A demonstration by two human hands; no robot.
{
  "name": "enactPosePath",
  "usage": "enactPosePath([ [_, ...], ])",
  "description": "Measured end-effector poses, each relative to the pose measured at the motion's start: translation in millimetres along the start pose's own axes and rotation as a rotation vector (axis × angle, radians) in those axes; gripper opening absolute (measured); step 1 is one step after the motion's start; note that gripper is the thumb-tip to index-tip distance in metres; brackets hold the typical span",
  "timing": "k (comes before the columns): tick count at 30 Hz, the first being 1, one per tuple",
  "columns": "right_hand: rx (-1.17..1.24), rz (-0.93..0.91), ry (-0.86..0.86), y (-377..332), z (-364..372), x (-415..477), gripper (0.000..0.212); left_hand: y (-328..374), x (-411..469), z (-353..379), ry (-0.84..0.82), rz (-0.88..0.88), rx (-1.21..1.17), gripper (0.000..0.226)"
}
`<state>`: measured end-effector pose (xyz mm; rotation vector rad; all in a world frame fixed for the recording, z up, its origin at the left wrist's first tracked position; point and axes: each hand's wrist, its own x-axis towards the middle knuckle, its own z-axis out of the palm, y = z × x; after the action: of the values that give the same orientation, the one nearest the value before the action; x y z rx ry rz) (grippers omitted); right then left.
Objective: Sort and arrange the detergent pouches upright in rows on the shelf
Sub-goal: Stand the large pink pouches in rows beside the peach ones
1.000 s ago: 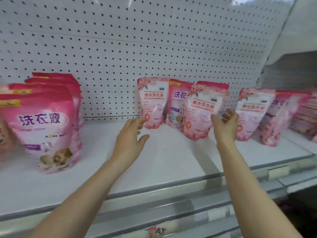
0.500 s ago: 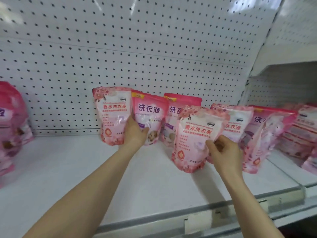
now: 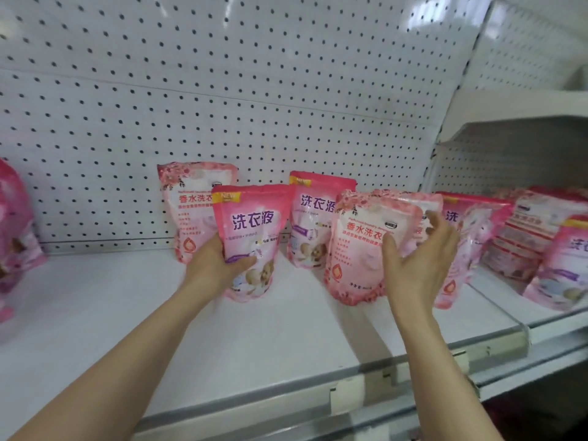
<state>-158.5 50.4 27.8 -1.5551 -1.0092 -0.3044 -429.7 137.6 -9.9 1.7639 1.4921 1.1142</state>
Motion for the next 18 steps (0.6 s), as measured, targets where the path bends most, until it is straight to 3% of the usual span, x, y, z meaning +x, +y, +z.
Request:
enactPosePath([
  [2, -0.025, -0.254, 0.054, -34.2, 6.8, 0.7, 0.059, -3.6, -2.0, -6.7, -0.010, 0.018, 0.043, 0.046],
  [6, -0.280, -0.590, -0.366, -97.1, 58.7, 20.2, 0.072, -7.6, -10.3, -21.2, 0.047, 0.010, 0.170, 0.054],
  [8, -0.537, -0.621, -0.526, -108.8, 85.6, 40.9, 0.060, -11.5, -18.3, -29.9, 0.062, 0.008, 0.161, 0.054],
  [11, -0.849, -0.572, -0.631, -121.1, 105.0, 61.1, 0.042, -18.2, -31.8, -46.9, 0.075, -0.025, 0.139, 0.052],
  [15, -0.808, -0.591, -0.598, -136.8, 105.3, 70.6, 0.031, -26.2, -41.6, -66.4, 0.093, -0.060, 0.064, 0.053],
  [18, -0.646, -0.643, -0.687, -143.4, 95.7, 62.3, 0.022, -31.5, -42.9, -71.8, 0.076, -0.099, -0.123, 0.052],
])
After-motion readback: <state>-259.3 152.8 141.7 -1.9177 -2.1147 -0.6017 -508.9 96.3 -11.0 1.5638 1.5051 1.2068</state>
